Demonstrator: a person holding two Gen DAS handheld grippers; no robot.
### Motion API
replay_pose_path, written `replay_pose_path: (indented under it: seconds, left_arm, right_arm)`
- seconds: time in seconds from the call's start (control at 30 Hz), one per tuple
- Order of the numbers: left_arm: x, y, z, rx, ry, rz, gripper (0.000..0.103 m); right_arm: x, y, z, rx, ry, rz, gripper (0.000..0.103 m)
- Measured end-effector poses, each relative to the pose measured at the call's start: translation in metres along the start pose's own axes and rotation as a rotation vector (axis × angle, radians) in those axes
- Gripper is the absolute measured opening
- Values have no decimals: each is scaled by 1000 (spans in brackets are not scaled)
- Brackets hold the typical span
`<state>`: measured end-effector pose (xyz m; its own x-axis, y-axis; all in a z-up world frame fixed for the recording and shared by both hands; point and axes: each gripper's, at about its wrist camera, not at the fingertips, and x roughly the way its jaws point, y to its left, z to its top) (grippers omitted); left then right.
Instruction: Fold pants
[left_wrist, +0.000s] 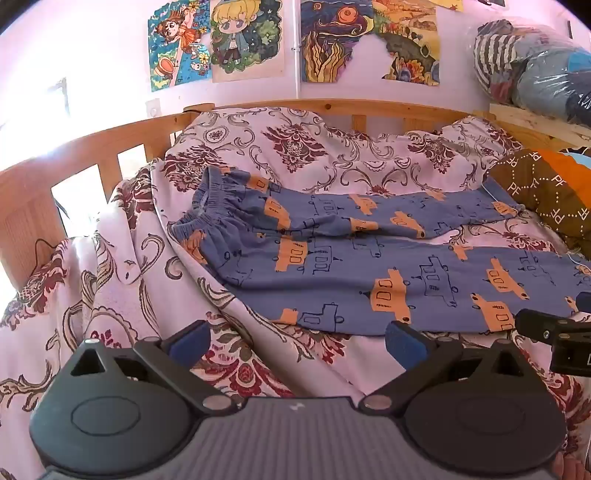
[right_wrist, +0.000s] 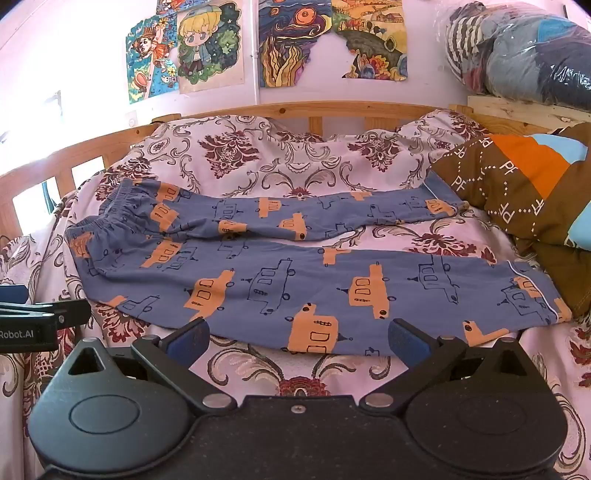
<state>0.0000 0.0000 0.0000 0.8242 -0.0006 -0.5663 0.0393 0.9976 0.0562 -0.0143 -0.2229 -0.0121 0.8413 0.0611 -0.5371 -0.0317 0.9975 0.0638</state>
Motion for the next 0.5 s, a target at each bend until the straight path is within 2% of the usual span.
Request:
replay_pose_path:
  seconds: [0.5]
  left_arm:
    - [0,0,0,2,-2,3,103]
  right_arm:
    - [0,-1,-1,2,3,2,102]
